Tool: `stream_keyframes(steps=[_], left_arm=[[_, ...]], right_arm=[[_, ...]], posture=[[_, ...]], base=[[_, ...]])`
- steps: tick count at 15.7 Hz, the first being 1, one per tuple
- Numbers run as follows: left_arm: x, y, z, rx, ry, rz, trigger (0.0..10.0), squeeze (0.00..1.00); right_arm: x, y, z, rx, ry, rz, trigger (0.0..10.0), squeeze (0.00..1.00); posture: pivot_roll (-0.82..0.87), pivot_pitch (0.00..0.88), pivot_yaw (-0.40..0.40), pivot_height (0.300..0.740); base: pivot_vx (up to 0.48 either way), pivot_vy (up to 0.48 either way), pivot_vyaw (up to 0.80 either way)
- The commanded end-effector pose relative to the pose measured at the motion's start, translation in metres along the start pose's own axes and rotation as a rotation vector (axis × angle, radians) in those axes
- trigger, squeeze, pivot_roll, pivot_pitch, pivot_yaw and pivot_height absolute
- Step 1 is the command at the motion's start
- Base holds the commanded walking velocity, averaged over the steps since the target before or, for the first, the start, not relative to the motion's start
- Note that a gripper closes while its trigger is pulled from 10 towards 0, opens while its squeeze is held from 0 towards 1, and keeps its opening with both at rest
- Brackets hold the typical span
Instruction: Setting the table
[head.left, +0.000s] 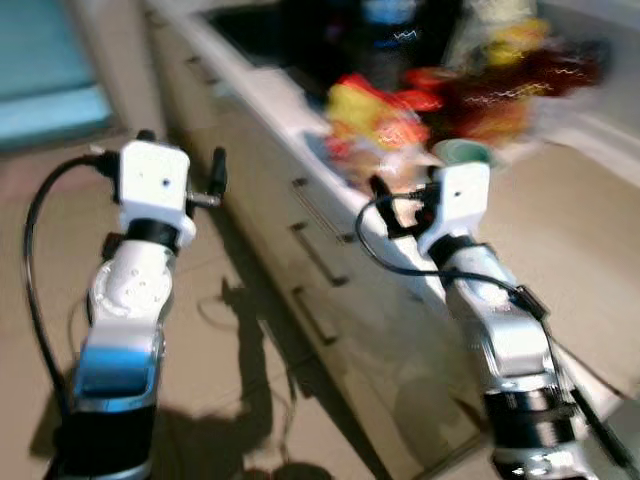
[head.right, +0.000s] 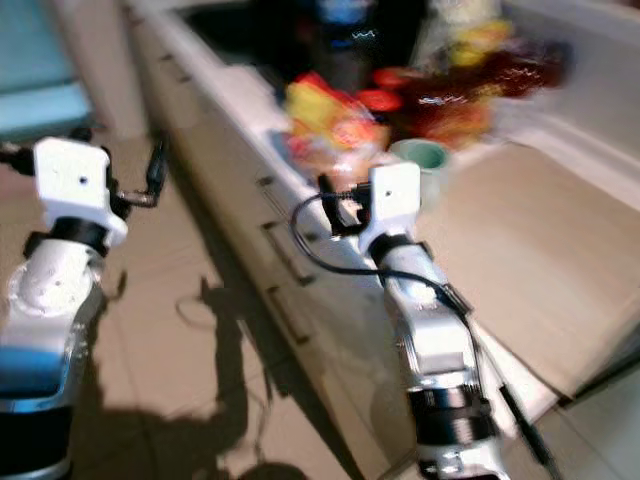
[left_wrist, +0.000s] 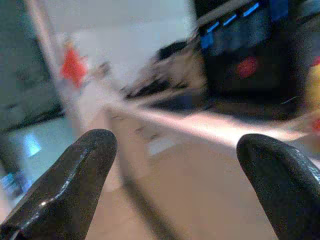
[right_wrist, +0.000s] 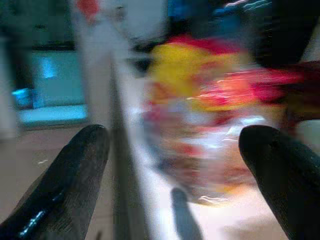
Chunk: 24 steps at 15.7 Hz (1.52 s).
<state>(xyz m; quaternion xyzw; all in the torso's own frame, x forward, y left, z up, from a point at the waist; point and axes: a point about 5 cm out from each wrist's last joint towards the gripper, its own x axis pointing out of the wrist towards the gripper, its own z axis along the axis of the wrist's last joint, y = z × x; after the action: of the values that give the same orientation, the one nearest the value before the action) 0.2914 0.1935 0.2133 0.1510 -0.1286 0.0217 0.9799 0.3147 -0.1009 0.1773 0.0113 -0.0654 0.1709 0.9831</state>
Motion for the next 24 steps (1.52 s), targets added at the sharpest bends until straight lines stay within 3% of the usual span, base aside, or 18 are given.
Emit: stream_keyframes(steps=[1,7,9,13,14,15,16,17,19,24], left_arm=[[0.001,-0.006,0.003,-0.014,-0.009,-0.022,10.0,0.00],[0.000,-0.012,0.002,-0.030,-0.002,-0.068,10.0,0.00],[0.001,-0.014,0.005,-0.036,-0.028,-0.085,10.0,0.00],[-0.001,-0.016,0.005,-0.058,-0.033,-0.105,10.0,0.00],[-0.002,-0.018,0.005,-0.068,-0.032,-0.120,10.0,0.00],[-0.005,-0.022,0.005,-0.078,-0.042,-0.157,10.0,0.00],[-0.006,-0.023,0.006,-0.084,-0.056,-0.172,10.0,0.00],[-0.007,-0.024,0.008,-0.085,-0.064,-0.182,10.0,0.00],[-0.007,-0.027,0.011,-0.102,-0.084,-0.209,10.0,0.00],[-0.013,-0.035,0.009,-0.093,-0.074,-0.308,10.0,0.00]], right_arm=[[-0.001,-0.008,0.004,0.001,-0.014,-0.019,10.0,0.00],[-0.001,-0.020,0.003,-0.008,-0.004,-0.096,10.0,0.00],[-0.001,-0.021,0.001,0.043,0.011,-0.099,10.0,0.00],[-0.003,-0.022,0.004,-0.006,-0.017,-0.115,10.0,0.00],[-0.005,-0.025,0.004,-0.013,-0.029,-0.152,10.0,0.00],[-0.011,-0.040,0.007,-0.037,-0.073,-0.273,10.0,0.00],[-0.014,-0.047,0.007,-0.042,-0.081,-0.319,10.0,0.15],[-0.015,-0.055,0.005,-0.052,-0.066,-0.363,10.0,1.00],[-0.012,-0.063,0.001,-0.058,-0.033,-0.364,10.0,1.00],[0.009,-0.063,-0.011,-0.057,-0.003,-0.255,10.0,1.00]], posture=[[0.14,0.000,-0.050,0.740],[0.13,0.000,-0.049,0.740],[0.13,0.000,-0.049,0.740],[0.13,0.000,-0.049,0.740],[0.13,0.000,-0.051,0.740],[0.13,0.000,-0.051,0.740],[0.13,0.000,-0.052,0.740],[0.13,0.000,-0.051,0.740],[0.13,0.000,-0.049,0.740],[0.14,0.000,-0.046,0.740]], base=[[0.000,0.000,0.00],[0.000,0.000,0.00],[0.000,0.000,-0.73],[0.318,0.000,-0.38],[0.000,0.000,0.00],[0.000,0.000,0.00],[0.000,0.000,0.00],[0.000,0.000,0.00],[0.000,0.000,0.00],[0.000,0.000,0.00]])
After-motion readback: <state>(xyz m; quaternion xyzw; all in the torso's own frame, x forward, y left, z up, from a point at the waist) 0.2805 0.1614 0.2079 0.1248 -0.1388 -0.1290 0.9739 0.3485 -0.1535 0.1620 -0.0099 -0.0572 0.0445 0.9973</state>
